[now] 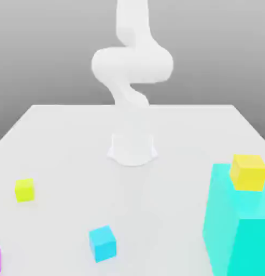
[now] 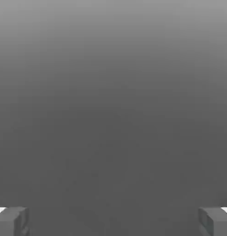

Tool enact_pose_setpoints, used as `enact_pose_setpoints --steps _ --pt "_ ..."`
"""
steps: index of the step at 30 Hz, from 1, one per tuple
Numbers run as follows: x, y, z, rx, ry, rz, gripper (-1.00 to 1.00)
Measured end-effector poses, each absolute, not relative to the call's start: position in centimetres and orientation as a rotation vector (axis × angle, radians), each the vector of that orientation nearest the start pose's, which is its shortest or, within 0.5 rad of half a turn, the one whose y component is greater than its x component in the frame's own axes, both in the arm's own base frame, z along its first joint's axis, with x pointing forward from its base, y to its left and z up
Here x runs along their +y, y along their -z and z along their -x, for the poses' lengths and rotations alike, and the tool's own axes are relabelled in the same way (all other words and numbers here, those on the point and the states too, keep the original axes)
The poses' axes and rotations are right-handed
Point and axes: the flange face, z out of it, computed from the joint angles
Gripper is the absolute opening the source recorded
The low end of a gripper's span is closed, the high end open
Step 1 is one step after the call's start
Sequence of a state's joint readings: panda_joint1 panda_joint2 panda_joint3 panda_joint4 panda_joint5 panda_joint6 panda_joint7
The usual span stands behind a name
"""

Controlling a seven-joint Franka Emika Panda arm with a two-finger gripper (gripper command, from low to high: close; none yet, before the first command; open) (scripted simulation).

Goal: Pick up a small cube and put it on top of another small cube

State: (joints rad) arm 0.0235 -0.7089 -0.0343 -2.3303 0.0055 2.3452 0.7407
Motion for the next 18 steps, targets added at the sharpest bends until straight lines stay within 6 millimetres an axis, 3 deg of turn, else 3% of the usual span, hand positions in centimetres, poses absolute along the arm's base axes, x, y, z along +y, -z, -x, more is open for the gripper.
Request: enact_pose_setpoints --steps 4,9,13,18 --pt "-2.0 -58.9 -42.8 0.934 0.789 2.632 0.0" --pt "-3.1 -48.8 -46.3 0.856 0.601 2.763 0.0" --pt "-4.0 -40.5 -47.3 0.79 0.448 2.859 0.0" --pt "-5.3 -30.4 -46.5 0.705 0.249 2.968 0.0"
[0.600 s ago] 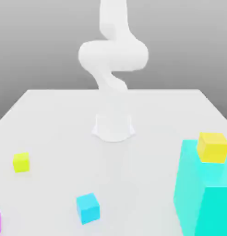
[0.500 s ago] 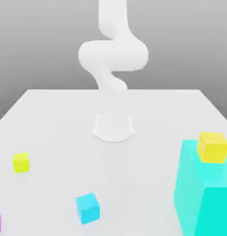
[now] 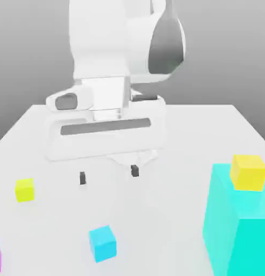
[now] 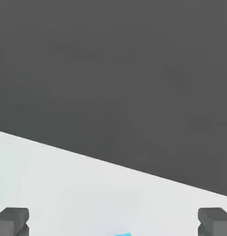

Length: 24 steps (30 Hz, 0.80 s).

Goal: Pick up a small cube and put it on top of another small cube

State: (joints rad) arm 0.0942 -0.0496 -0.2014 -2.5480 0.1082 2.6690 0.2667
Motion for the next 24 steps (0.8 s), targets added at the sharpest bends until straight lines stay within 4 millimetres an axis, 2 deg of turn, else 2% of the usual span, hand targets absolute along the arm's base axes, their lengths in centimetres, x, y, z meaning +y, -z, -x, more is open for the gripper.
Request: enact_pose_setpoints --steps 5,11,12,18,20,24 --pt "-6.7 -21.2 -43.5 0.607 0.042 3.069 0.0" --pt "-7.0 -13.8 -42.8 0.583 0.002 3.089 0.0" --pt "-6.9 -13.2 -42.8 0.583 0.001 3.088 -1.0" --pt "-6.9 -12.8 -42.7 0.584 -0.002 3.087 -1.0" --pt "-7.0 -14.1 -42.8 0.583 0.0 3.089 -1.0" --pt "-6.9 -18.3 -42.8 0.583 -0.001 3.088 -1.0"
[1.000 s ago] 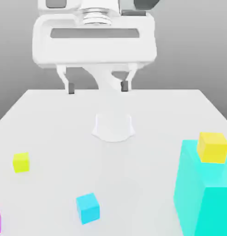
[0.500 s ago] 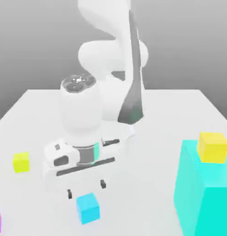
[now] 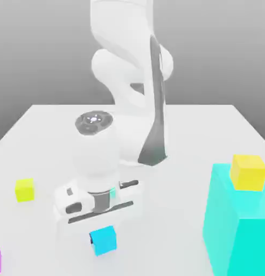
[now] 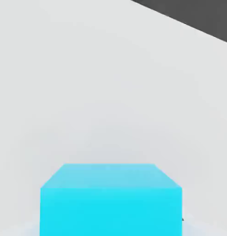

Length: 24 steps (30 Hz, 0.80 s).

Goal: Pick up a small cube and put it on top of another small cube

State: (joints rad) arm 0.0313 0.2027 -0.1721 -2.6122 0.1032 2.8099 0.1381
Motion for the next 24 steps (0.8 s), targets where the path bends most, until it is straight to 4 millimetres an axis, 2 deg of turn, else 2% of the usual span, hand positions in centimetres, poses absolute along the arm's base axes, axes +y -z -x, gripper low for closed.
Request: enact_pose_setpoints --steps 4,7,10,13,16,18,19,21,22,24 --pt "-3.0 -22.5 -45.8 0.438 -0.017 3.116 -1.0" --pt "1.5 -26.6 -48.2 0.284 -0.014 3.145 -1.0" --pt "6.3 -31.0 -49.5 0.135 -0.009 3.17 -1.0" --pt "12.1 -35.7 -49.2 -0.041 -0.011 3.175 -1.0" --pt "18.4 -40.9 -47.1 -0.245 -0.013 3.148 -1.0" --pt "21.0 -43.9 -45.5 -0.343 -0.009 3.126 -1.0" --pt "21.4 -43.7 -45.2 -0.363 -0.007 3.12 -1.0" --pt "21.8 -41.4 -44.9 -0.378 -0.005 3.115 -1.0" --pt "21.8 -40.2 -44.8 -0.38 -0.005 3.115 1.0" --pt "21.8 -40.2 -44.8 -0.38 -0.005 3.115 1.0"
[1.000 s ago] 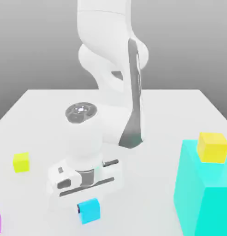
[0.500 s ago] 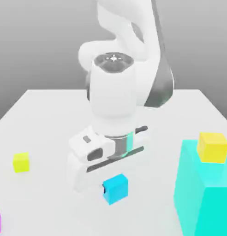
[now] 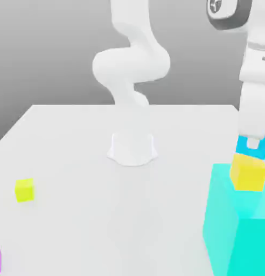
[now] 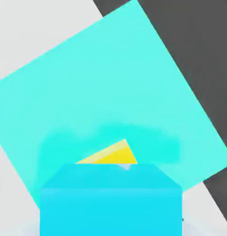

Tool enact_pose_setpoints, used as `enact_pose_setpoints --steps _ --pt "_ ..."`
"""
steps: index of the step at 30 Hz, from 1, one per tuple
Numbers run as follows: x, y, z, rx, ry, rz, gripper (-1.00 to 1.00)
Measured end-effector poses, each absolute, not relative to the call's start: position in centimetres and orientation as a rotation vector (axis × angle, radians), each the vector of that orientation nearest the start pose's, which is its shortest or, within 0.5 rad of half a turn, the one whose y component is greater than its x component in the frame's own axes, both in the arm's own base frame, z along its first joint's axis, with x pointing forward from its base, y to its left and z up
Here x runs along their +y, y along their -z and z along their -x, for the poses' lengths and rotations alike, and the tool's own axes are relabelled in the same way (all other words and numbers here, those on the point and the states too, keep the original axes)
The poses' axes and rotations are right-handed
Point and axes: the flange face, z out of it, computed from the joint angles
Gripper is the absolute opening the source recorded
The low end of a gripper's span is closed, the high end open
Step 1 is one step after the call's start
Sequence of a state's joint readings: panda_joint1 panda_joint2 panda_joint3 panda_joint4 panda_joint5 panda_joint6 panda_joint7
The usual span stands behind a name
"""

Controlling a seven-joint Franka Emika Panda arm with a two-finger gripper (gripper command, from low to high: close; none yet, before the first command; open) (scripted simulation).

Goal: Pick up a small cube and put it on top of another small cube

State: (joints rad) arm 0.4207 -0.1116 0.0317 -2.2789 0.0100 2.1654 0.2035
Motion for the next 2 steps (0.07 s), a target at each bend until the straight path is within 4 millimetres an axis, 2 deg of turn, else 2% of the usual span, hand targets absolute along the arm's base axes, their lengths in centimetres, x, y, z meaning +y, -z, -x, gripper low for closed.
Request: enact_pose_setpoints --steps 2 --pt "21.84 -40.16 -44.83 -0.38 -0.005 3.115 1.0"
